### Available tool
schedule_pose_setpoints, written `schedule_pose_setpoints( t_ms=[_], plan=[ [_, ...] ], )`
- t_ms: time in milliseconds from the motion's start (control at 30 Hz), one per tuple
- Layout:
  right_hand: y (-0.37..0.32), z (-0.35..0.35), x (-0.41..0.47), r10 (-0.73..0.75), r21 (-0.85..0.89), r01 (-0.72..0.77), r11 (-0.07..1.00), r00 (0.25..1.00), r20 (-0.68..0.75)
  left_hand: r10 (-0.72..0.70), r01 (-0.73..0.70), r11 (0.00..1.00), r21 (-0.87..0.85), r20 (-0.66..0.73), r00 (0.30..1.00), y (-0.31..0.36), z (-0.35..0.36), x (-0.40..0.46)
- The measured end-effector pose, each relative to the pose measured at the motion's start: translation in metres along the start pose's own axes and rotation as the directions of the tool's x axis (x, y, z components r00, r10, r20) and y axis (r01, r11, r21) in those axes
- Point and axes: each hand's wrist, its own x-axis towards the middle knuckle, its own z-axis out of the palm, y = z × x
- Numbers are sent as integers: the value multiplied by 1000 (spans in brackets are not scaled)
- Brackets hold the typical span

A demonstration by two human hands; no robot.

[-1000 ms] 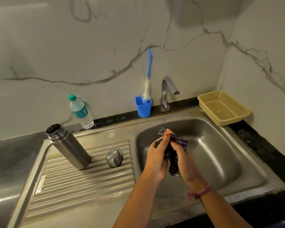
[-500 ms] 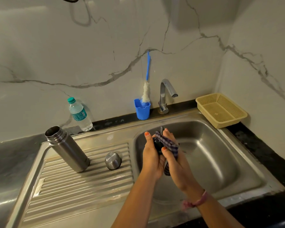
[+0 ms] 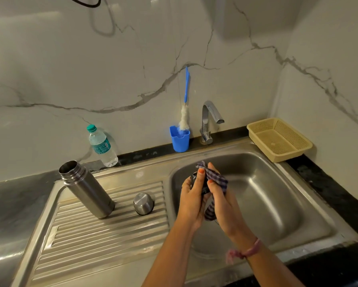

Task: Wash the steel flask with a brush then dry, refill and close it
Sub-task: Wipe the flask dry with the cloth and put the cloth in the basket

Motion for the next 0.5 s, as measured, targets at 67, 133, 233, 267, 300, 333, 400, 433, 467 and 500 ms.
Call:
schedule_pose_setpoints(
  t_ms=[67,133,233,267,300,333,400,433,467,500],
  plan=[
    [-3,-10,9,97,5,-96,995,994,-41,-7,7,1000,-4,13,1000,0,-1,-3],
    [-5,-17,16,213,19,-212,977,973,-89,-34,34,999,15,26,999,-2,-2,-6],
    [-4,-14,12,128,-21,-129,991,989,-68,-78,84,994,-72,78,994,-2,-2,-5],
    [-3,-11,8,67,-2,-67,998,997,-43,-94,105,985,-137,84,992,0,-1,-3],
    [-3,-7,4,17,16,-17,1000,1000,-11,-96,110,978,-178,87,992,2,-1,-2],
    [-1,-5,1,-24,11,24,1000,1000,14,-95,113,974,-196,97,991,5,0,-1],
    [-1,-4,2,-41,-7,42,999,998,40,-89,107,979,-172,109,990,7,3,0],
    [-2,-5,5,-13,-8,14,1000,999,30,-82,94,985,-146,85,993,4,3,1],
    [-2,-7,8,32,0,-32,999,999,5,-75,82,988,-134,55,996,1,3,2],
    [-3,-9,11,93,21,-92,996,995,-21,-65,67,990,-127,19,998,-3,3,4]
  ],
)
